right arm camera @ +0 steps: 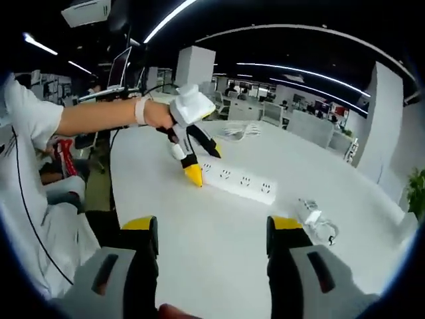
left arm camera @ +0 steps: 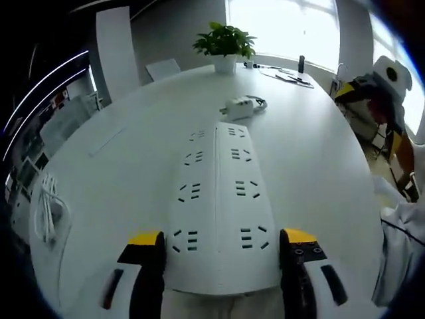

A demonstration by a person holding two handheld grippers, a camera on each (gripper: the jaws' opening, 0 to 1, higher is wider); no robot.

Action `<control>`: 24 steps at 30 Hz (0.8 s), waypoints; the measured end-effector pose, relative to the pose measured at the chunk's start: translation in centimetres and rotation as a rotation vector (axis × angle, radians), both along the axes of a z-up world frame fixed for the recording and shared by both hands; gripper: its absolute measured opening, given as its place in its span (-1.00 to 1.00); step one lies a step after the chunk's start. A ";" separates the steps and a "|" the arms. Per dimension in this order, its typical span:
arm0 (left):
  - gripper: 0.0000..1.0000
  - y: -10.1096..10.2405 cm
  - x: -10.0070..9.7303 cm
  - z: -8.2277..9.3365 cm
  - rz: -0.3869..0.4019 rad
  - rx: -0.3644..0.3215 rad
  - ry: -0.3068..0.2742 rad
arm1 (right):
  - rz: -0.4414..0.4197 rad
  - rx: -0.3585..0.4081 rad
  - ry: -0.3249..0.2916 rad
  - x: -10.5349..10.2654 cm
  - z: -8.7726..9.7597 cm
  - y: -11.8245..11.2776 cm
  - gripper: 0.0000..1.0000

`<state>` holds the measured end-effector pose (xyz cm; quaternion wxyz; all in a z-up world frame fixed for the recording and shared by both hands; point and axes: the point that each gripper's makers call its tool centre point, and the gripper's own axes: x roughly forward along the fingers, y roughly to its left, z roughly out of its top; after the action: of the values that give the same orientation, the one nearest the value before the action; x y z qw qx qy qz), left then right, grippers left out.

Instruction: Straighten the power strip on the desk, plug the charger into it

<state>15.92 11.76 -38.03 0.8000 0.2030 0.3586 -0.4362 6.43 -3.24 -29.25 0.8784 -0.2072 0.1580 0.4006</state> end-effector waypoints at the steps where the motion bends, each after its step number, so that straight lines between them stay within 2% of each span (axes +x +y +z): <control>1: 0.42 0.0 0.0 0.0 -0.001 -0.001 -0.001 | 0.007 -0.013 -0.007 0.3 0.0 0.1 0.32; 6: 0.42 -0.1 0.0 0.0 -0.009 0.000 -0.001 | 0.067 -0.082 -0.022 1.7 -0.4 0.7 0.32; 8: 0.42 -0.1 0.0 0.0 -0.012 -0.001 0.000 | 0.066 -0.123 -0.047 2.9 -0.4 0.3 0.32; 11: 0.42 -0.1 0.0 0.1 -0.010 -0.003 -0.001 | 0.082 -0.149 -0.046 4.4 -0.5 0.1 0.32; 16: 0.42 -0.1 0.1 0.1 -0.009 -0.002 0.001 | 0.138 -0.201 -0.007 6.5 -1.7 0.3 0.33; 19: 0.42 0.0 0.2 0.1 -0.011 0.002 0.004 | 0.182 -0.225 0.039 7.9 -2.7 1.2 0.34; 24: 0.42 0.0 0.4 0.0 -0.011 0.003 0.006 | 0.215 -0.310 0.048 10.0 -3.5 2.2 0.34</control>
<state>16.35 11.80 -37.99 0.7963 0.2046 0.3604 -0.4407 16.41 -1.05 -32.73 0.7839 -0.3463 0.2157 0.4679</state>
